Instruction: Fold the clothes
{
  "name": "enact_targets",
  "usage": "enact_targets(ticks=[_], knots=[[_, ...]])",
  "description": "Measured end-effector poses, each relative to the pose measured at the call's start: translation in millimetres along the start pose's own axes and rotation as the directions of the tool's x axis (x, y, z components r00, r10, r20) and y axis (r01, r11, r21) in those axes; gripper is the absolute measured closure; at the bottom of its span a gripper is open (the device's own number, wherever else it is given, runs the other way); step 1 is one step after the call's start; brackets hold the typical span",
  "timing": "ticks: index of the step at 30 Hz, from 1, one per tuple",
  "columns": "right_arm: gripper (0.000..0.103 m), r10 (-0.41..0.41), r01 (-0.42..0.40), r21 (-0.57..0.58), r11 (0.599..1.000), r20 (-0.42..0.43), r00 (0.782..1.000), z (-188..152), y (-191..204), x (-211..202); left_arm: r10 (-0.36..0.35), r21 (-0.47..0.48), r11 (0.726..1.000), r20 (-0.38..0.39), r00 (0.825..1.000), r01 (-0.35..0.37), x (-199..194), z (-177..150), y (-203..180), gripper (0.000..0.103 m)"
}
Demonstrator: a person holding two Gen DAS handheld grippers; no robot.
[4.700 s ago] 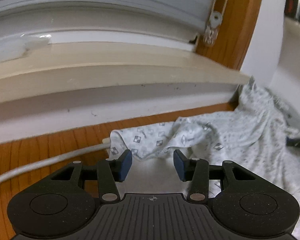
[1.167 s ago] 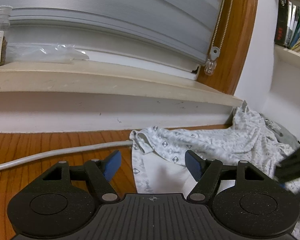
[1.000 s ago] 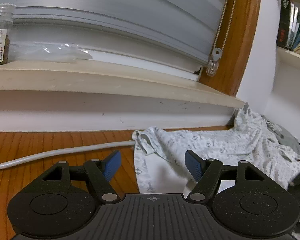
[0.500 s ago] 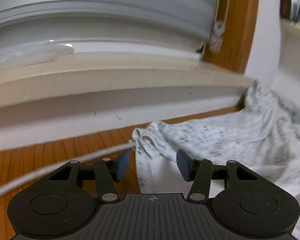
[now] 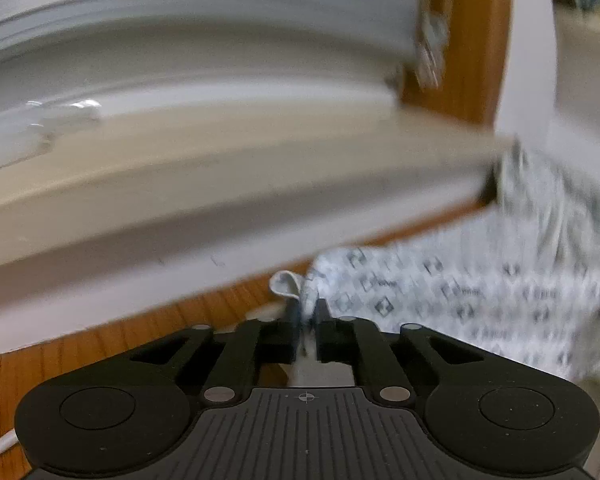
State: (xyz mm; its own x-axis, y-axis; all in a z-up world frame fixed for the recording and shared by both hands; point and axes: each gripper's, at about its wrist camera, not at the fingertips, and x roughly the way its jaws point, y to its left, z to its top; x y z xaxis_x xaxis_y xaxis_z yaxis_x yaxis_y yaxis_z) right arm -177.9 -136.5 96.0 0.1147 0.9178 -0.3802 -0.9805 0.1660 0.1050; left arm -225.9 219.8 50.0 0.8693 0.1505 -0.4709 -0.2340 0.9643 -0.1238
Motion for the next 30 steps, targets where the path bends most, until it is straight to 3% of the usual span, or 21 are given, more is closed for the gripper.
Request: enact_targets(ticks=[4, 11, 16, 20, 22, 28, 29, 30], knots=[[0.096, 0.047, -0.047, 0.013, 0.999, -0.007, 0.999, -4, 2, 2, 0.023, -0.073, 0.997, 0.128, 0.992, -0.013, -26, 5, 16, 0.097], [0.096, 0.23, -0.23, 0.008, 0.973, -0.068, 0.971, -18, 35, 25, 0.15, -0.118, 0.983, 0.066, 0.986, -0.142, -36, -9, 39, 0.095], [0.096, 0.255, -0.265, -0.049, 0.963, -0.154, 0.955, -32, 58, 47, 0.119, -0.157, 0.981, 0.021, 0.993, -0.114, -43, -22, 50, 0.095], [0.096, 0.233, -0.247, -0.058, 0.967, -0.183, 0.955, -39, 55, 54, 0.048, -0.198, 0.979, 0.034, 0.998, -0.041, -49, -26, 49, 0.067], [0.096, 0.225, -0.239, -0.057, 0.969, -0.183, 0.957, -40, 52, 53, 0.005, -0.205, 0.979, 0.032, 0.999, 0.001, -45, -27, 46, 0.065], [0.096, 0.203, -0.216, -0.066, 0.974, -0.16, 0.966, -36, 52, 48, -0.02, -0.17, 0.985, -0.022, 1.0, 0.016, -25, -29, 28, 0.065], [0.096, 0.203, -0.215, -0.065, 0.974, -0.155, 0.967, -36, 51, 48, -0.012, -0.146, 0.989, -0.016, 1.0, 0.009, -24, -29, 23, 0.07], [0.096, 0.204, -0.216, -0.064, 0.974, -0.149, 0.968, -35, 50, 47, -0.004, -0.122, 0.993, -0.009, 1.0, 0.003, -22, -29, 18, 0.087]])
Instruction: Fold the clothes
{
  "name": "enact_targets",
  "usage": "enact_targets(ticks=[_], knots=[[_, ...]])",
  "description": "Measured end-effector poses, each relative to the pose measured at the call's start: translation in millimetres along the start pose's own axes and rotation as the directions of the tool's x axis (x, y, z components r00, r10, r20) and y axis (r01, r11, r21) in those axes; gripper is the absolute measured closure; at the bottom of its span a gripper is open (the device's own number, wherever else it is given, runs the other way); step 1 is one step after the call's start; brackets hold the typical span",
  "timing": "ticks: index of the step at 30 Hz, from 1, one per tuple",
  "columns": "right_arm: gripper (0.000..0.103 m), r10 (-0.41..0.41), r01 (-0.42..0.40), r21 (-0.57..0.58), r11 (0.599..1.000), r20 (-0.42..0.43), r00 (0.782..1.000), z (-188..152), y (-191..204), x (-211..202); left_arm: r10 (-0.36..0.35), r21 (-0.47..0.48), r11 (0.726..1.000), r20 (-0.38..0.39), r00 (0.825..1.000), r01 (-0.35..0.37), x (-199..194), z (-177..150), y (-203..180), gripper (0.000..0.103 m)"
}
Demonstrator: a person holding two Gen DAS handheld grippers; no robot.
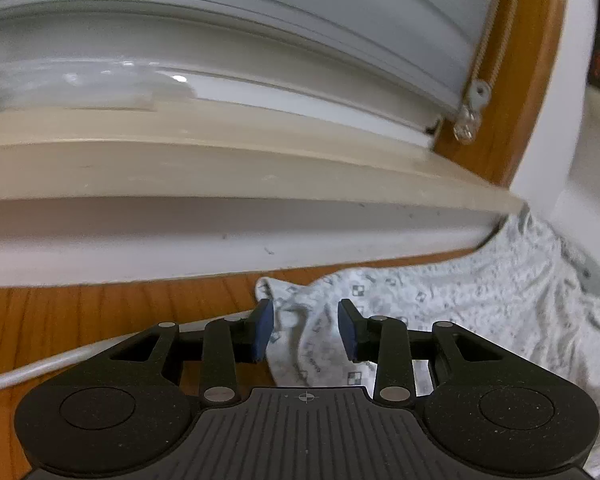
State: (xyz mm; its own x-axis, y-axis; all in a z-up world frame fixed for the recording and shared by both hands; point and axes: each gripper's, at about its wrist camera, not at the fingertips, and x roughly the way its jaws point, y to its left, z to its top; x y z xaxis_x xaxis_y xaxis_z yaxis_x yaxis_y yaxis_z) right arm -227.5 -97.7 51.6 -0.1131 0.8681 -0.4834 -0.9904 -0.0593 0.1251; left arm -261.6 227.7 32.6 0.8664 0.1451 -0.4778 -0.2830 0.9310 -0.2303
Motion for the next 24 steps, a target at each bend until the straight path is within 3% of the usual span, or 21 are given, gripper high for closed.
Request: enact_targets(ticks=[1, 2, 4, 6, 13, 16, 19, 20, 24], knots=[[0.096, 0.002, -0.002, 0.001, 1.0, 0.005, 1.0, 1, 0, -1, 0.0, 0.019, 1.0, 0.008, 1.0, 0.0, 2, 0, -3, 0.096], [0.096, 0.004, -0.004, 0.002, 1.0, 0.01, 1.0, 1, 0, -3, 0.003, 0.03, 1.0, 0.031, 1.0, -0.004, 1, 1, -8, 0.099], [0.096, 0.012, -0.013, 0.007, 1.0, 0.015, 1.0, 1, -1, -5, 0.027, 0.034, 0.999, 0.101, 0.995, -0.03, -4, 5, -13, 0.099], [0.096, 0.043, -0.043, 0.025, 0.999, 0.015, 0.999, 0, -2, -7, 0.028, -0.025, 0.999, 0.168, 0.985, -0.024, -14, 12, -4, 0.099], [0.096, 0.104, -0.104, -0.014, 0.994, -0.018, 0.994, -8, 12, 11, 0.093, -0.011, 0.996, 0.115, 0.989, -0.093, 2, 10, 2, 0.098], [0.096, 0.115, -0.116, -0.039, 0.992, -0.038, 0.993, -11, 19, 23, 0.137, -0.023, 0.99, 0.067, 0.988, -0.136, 4, 10, 7, 0.085], [0.085, 0.127, -0.129, -0.054, 0.99, -0.05, 0.991, -14, 21, 23, 0.144, -0.043, 0.989, 0.057, 0.988, -0.141, -3, 10, 12, 0.064], [0.076, 0.126, -0.129, -0.054, 0.99, -0.049, 0.991, -15, 20, 21, 0.14, -0.048, 0.989, 0.063, 0.988, -0.137, -7, 10, 14, 0.059], [0.065, 0.064, -0.065, -0.035, 0.997, -0.016, 0.998, -17, 2, -5, 0.097, -0.03, 0.995, 0.058, 0.994, -0.096, -15, 10, 2, 0.059]])
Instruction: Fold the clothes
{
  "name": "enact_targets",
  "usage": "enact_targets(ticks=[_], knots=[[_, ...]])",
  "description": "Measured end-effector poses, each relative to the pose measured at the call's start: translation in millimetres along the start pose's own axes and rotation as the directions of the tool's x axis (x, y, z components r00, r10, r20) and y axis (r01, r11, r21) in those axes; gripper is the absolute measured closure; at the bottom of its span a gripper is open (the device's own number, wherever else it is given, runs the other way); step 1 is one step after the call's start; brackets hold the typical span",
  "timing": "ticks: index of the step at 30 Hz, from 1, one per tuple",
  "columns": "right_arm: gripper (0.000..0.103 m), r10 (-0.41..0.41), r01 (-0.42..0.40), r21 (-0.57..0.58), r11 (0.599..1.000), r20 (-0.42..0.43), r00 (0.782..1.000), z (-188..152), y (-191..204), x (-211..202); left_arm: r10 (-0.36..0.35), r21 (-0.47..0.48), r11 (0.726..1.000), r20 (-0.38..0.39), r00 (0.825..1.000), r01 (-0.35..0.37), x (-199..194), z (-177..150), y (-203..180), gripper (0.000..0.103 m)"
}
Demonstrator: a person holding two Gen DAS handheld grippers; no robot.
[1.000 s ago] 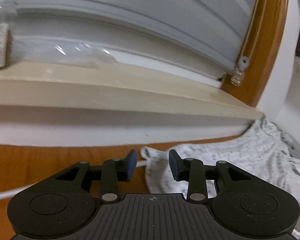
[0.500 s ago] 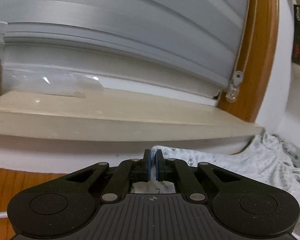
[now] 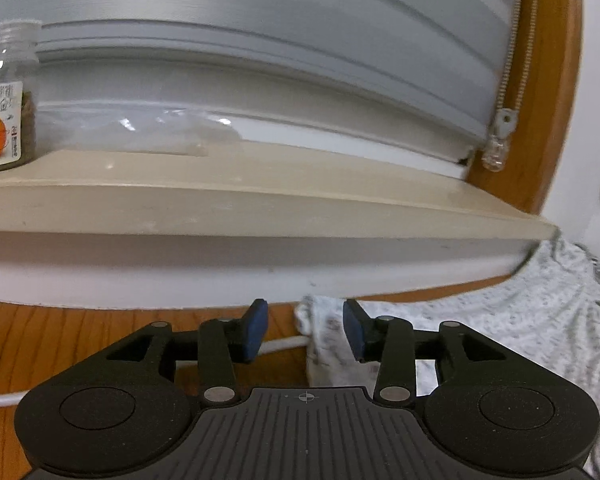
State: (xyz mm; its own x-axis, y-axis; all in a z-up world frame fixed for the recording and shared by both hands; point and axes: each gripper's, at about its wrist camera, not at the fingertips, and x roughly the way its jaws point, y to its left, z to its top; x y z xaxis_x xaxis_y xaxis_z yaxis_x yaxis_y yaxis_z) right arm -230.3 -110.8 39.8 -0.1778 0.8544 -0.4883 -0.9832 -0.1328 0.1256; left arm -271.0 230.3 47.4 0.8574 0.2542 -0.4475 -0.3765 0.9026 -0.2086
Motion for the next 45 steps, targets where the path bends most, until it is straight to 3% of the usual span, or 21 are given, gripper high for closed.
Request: enact_targets(ticks=[6, 11, 16, 18, 19, 20, 23, 25, 27, 29, 32, 37, 39, 40, 43, 45], knots=[[0.063, -0.201, 0.2, 0.09, 0.976, 0.004, 0.98, -15, -49, -53, -0.109, 0.072, 0.991, -0.083, 0.991, 0.115, -19, -22, -25, 0.054], [0.061, -0.39, 0.39, 0.135, 0.911, -0.028, 0.92, -38, -94, -87, -0.13, 0.071, 0.987, -0.154, 0.979, 0.142, -33, -54, -25, 0.054], [0.06, -0.465, 0.462, 0.185, 0.867, -0.033, 0.885, -59, -124, -95, -0.128, 0.112, 0.982, -0.182, 0.975, 0.15, -31, -55, -35, 0.051], [0.06, -0.468, 0.465, 0.19, 0.864, -0.036, 0.883, -65, -129, -93, -0.1, 0.164, 0.977, -0.197, 0.975, 0.134, -30, -56, -41, 0.056], [0.06, -0.465, 0.463, 0.192, 0.866, -0.037, 0.885, -65, -130, -92, -0.087, 0.198, 0.972, -0.202, 0.976, 0.127, -30, -56, -45, 0.069], [0.059, -0.461, 0.46, 0.194, 0.867, -0.038, 0.886, -66, -130, -92, -0.08, 0.246, 0.96, -0.202, 0.976, 0.13, -32, -58, -48, 0.1], [0.058, -0.454, 0.453, 0.195, 0.87, -0.041, 0.89, -67, -130, -94, -0.07, 0.291, 0.949, -0.178, 0.981, 0.121, -38, -60, -49, 0.101], [0.058, -0.445, 0.443, 0.209, 0.872, -0.038, 0.895, -67, -131, -96, -0.073, 0.249, 0.962, -0.148, 0.986, 0.109, -50, -53, -35, 0.101], [0.058, -0.431, 0.426, 0.233, 0.874, -0.032, 0.902, -67, -134, -98, -0.028, 0.203, 0.978, -0.12, 0.992, 0.053, -59, -46, -17, 0.101], [0.058, -0.416, 0.409, 0.257, 0.876, -0.028, 0.909, -67, -138, -100, -0.014, 0.153, 0.988, -0.131, 0.991, 0.034, -60, -41, -3, 0.1], [0.057, -0.404, 0.394, 0.275, 0.877, -0.022, 0.915, -67, -141, -101, -0.004, 0.168, 0.986, -0.125, 0.992, 0.026, -65, -38, -5, 0.1], [0.053, -0.397, 0.386, 0.277, 0.88, -0.017, 0.918, -66, -141, -101, -0.068, 0.206, 0.974, -0.123, 0.99, 0.092, -68, -36, -37, 0.077], [0.053, -0.401, 0.385, 0.282, 0.879, -0.001, 0.916, -67, -141, -104, -0.114, 0.214, 0.967, -0.115, 0.987, 0.136, -64, -34, -57, 0.058], [0.053, -0.406, 0.385, 0.288, 0.877, 0.014, 0.914, -67, -140, -108, -0.131, 0.22, 0.963, -0.111, 0.985, 0.153, -62, -34, -67, 0.055], [0.051, -0.47, 0.443, 0.283, 0.85, 0.031, 0.882, -70, -139, -128, -0.217, 0.231, 0.942, -0.132, 0.967, 0.243, -49, -35, -103, 0.048], [0.05, -0.517, 0.487, 0.279, 0.828, 0.043, 0.855, -76, -140, -150, -0.281, 0.23, 0.922, -0.159, 0.946, 0.313, -40, -40, -126, 0.04]])
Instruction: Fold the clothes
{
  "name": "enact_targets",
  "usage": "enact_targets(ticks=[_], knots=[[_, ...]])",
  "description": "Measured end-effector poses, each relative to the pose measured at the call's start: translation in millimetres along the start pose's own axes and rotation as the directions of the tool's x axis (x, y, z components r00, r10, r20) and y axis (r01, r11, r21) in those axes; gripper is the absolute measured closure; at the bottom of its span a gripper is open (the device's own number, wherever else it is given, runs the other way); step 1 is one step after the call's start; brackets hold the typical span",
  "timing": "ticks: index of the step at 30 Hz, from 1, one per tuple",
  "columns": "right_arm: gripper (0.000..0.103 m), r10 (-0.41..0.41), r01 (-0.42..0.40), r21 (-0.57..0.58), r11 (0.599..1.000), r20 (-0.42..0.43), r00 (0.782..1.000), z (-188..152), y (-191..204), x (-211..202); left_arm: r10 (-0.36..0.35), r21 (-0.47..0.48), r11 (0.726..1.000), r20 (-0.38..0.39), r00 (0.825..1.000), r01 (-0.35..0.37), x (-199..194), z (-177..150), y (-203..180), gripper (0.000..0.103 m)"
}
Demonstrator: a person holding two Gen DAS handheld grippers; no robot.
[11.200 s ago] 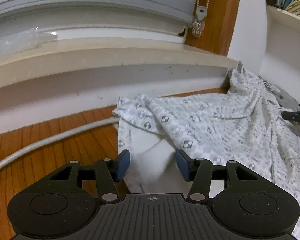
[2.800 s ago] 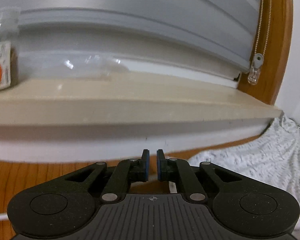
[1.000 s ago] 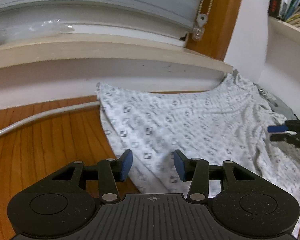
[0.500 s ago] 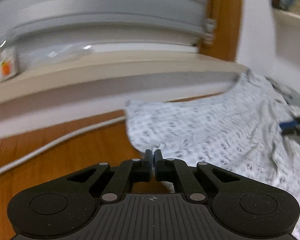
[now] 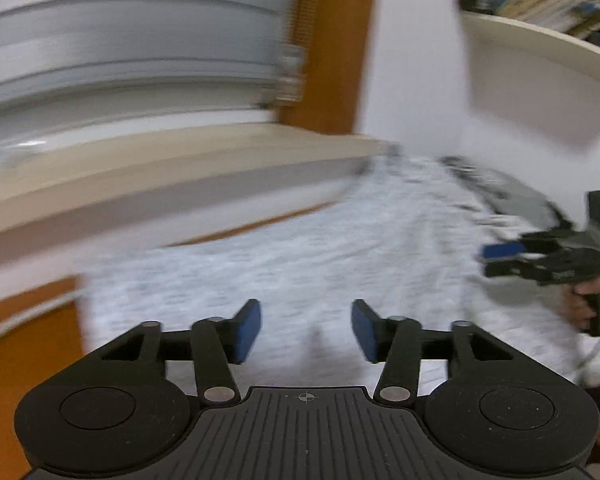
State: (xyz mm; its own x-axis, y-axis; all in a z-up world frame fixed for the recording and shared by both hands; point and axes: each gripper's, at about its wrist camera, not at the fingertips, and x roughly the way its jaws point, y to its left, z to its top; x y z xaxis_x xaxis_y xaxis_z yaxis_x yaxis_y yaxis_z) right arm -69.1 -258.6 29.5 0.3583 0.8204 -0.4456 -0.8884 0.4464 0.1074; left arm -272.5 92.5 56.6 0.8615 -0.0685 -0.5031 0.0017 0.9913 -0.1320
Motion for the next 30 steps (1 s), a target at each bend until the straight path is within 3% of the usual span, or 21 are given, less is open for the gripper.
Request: enact_targets(ticks=[5, 9, 15, 19, 30], knots=[[0.05, -0.201, 0.201, -0.006, 0.98, 0.01, 0.98, -13, -47, -43, -0.086, 0.076, 0.993, -0.042, 0.995, 0.089, 41, 4, -50, 0.035], [0.05, -0.259, 0.258, 0.109, 0.96, -0.004, 0.966, -28, -89, -66, -0.114, 0.12, 0.985, -0.071, 0.991, 0.122, 80, 11, -76, 0.032], [0.05, -0.263, 0.264, 0.109, 0.958, -0.028, 0.964, -51, -100, -67, -0.133, 0.113, 0.982, -0.132, 0.982, 0.149, 106, -9, -67, 0.032], [0.049, -0.286, 0.286, 0.048, 0.957, -0.016, 0.958, -57, -84, -66, -0.143, 0.105, 0.982, -0.136, 0.98, 0.158, 96, -13, -58, 0.032], [0.047, -0.202, 0.202, 0.008, 0.979, -0.055, 0.978, -55, -61, -77, -0.145, 0.105, 0.982, -0.134, 0.98, 0.16, 67, -22, -45, 0.031]])
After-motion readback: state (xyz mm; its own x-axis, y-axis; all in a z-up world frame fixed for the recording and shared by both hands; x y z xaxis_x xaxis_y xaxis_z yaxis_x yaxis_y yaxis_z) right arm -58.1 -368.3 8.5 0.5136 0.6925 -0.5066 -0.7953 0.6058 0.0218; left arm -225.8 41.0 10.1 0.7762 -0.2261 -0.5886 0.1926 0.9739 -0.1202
